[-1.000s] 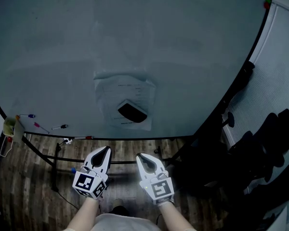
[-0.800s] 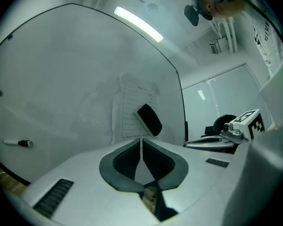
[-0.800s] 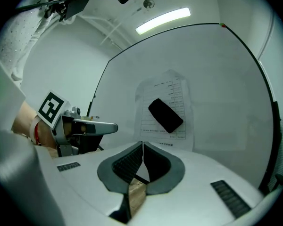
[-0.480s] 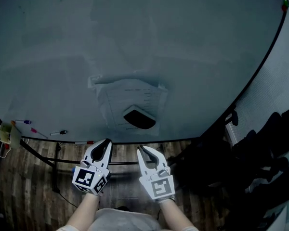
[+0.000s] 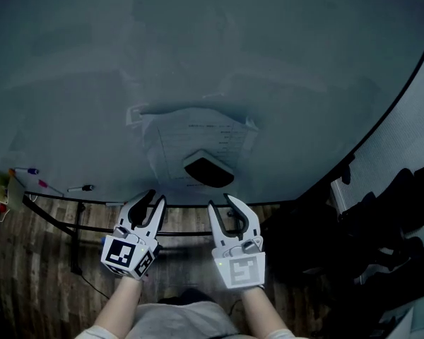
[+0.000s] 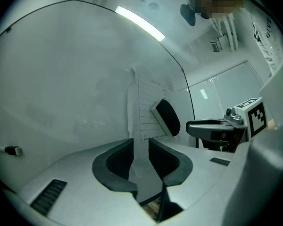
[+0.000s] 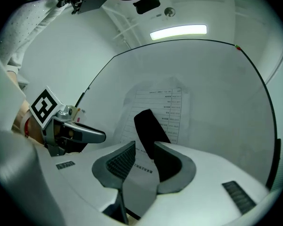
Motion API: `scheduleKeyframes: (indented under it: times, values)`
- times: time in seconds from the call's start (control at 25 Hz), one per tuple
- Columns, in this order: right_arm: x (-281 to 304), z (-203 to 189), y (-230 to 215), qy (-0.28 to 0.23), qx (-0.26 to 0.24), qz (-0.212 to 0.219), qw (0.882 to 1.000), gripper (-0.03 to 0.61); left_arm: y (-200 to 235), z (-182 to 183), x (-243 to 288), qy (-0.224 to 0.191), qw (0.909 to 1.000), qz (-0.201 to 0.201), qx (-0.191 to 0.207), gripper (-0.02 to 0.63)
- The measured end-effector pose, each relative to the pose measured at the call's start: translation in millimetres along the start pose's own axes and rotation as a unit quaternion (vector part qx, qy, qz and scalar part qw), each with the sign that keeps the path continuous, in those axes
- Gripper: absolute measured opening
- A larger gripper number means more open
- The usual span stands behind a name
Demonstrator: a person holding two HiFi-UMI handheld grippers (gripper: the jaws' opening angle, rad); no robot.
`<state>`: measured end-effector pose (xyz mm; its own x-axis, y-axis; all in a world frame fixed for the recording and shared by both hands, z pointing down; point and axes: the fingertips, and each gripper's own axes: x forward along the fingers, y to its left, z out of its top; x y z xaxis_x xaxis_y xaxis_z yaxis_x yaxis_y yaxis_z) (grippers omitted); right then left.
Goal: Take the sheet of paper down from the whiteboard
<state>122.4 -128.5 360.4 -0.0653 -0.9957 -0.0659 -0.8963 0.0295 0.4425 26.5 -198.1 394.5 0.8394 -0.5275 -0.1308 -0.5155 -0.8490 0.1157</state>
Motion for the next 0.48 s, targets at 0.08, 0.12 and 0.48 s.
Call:
scheduleKeyframes:
  times: [0.08,0.12,0.48]
  values:
    - [1.6,1.1,-5.3,0.005,-0.012,0.001,1.000,0.118,2.3,2.1,1.7,-0.002,1.0000,0.008,0.000,0.097]
    - [2.6,1.6,-7.9,0.008,-0.017,0.001,1.000,0.128,3.1,3.0,2.8,-0.002,0.9999,0.013,-0.001,0.097]
    - [21.7,7.2,-23.5,0.031,-0.058,0.001,0.998,0.222,8.3,13.2,23.3,0.009,0.9993,0.038,0.000,0.141]
